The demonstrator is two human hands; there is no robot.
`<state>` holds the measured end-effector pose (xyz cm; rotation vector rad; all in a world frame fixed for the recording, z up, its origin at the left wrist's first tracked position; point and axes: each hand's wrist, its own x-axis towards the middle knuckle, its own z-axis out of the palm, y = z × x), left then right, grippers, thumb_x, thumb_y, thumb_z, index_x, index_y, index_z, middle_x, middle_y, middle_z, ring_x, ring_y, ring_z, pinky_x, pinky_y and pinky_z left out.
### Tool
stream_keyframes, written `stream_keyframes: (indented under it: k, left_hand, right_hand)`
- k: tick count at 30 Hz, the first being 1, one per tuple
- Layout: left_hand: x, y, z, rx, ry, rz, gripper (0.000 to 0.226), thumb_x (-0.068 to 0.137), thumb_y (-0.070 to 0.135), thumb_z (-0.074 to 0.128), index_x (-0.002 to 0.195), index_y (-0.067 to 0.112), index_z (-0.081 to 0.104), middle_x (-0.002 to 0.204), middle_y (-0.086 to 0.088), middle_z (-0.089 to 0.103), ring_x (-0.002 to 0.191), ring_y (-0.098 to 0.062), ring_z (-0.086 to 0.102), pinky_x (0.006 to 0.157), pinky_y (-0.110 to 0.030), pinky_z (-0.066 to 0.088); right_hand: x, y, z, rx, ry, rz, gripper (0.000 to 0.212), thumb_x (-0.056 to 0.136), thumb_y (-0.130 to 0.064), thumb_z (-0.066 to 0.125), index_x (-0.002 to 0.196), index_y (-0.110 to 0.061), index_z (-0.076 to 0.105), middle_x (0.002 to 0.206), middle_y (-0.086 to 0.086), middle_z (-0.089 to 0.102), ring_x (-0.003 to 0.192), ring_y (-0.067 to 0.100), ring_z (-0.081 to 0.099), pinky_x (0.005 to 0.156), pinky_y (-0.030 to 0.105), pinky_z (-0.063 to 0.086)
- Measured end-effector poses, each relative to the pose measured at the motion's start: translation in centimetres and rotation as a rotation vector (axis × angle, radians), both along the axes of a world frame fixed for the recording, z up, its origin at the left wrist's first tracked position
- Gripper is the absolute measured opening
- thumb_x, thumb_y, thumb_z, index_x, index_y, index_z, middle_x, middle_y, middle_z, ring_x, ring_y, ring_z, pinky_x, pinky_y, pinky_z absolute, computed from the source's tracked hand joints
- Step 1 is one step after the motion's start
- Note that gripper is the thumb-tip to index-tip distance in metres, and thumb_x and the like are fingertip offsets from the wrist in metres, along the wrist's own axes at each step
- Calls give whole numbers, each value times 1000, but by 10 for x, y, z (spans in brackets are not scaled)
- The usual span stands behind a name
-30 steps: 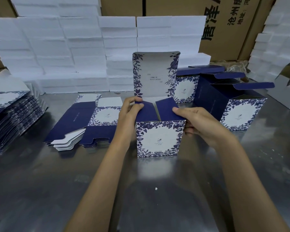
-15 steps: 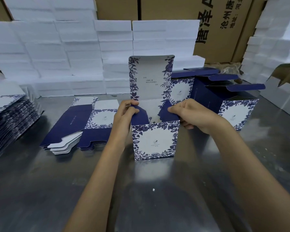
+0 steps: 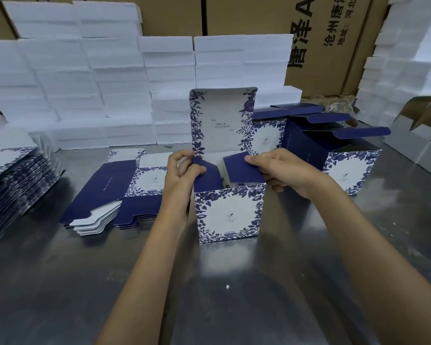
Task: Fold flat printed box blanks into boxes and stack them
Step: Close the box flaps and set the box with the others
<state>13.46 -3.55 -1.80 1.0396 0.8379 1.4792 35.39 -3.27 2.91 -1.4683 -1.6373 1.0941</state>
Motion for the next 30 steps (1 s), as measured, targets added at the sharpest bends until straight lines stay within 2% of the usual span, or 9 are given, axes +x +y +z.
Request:
stream_keyframes:
  k: [4,6,9,14,17,19,22,25,30]
  left_hand:
    - [0,0,1,7,-27,-35,53,90,2,62,128,39,58,102,16,75,92,-17,71,72,-27,57]
    - [0,1,1,6,-8,-24,50,90,3,62,122,41,63,103,17,74,96,-17,71,73,-26,57]
    - [0,2,1,-2,-7,-22,43,90,4,62,117,38,66,114,2,73,92,-18,71,70,-26,57]
    - [0,5,1,-14,-8,35,23,90,12,57,97,28,73,90,8,75,79,-4,70,66,-16,53]
    - [-2,8,0,-42,3,22,18,85,30,61,91,27,77,103,3,74,102,-17,68,99,-35,51]
    - [-4,7,-1,-20,85,41,17,80,35,67,94,29,75,110,4,73,109,-21,65,106,-44,46]
    - [-5,5,-3,21,165,50,16,80,29,70,97,29,71,100,6,74,96,-15,67,87,-34,51]
    - [-8,4,3,33,230,7,11,92,16,64,98,24,66,107,2,73,99,-18,67,88,-34,51]
    - [-3,17,42,-59,631,-27,13,94,13,60,101,23,64,102,1,66,76,-9,60,58,-17,46]
  right_hand:
    - [-1,3,-6,132,87,-101,14,98,-40,63,105,-28,63,92,-9,65,80,7,65,64,21,49]
    - [1,6,-10,152,210,-74,27,101,-26,59,122,-43,61,118,-13,64,108,6,64,81,23,51]
    - [2,8,-15,168,275,-45,34,101,-15,55,118,-43,64,126,-15,64,121,8,61,95,32,52]
    - [4,5,-18,158,315,-98,40,102,-9,52,98,-40,78,108,-16,74,113,5,66,86,28,50]
    - [4,1,-18,150,287,-57,37,99,-13,47,106,-29,80,117,-8,74,117,13,66,94,31,50]
    - [2,-3,-18,123,280,-64,29,93,-28,54,107,-30,80,118,-8,74,117,12,66,103,39,50]
    - [-3,-5,-15,148,241,-108,27,94,-17,56,104,-28,79,115,-6,74,115,13,66,106,42,50]
    - [-15,-1,-4,159,189,-127,29,94,-6,50,103,-20,74,111,0,72,103,14,65,103,38,51]
    - [-39,13,12,154,13,-173,19,95,-14,57,102,-11,74,87,-8,65,78,4,55,71,17,44]
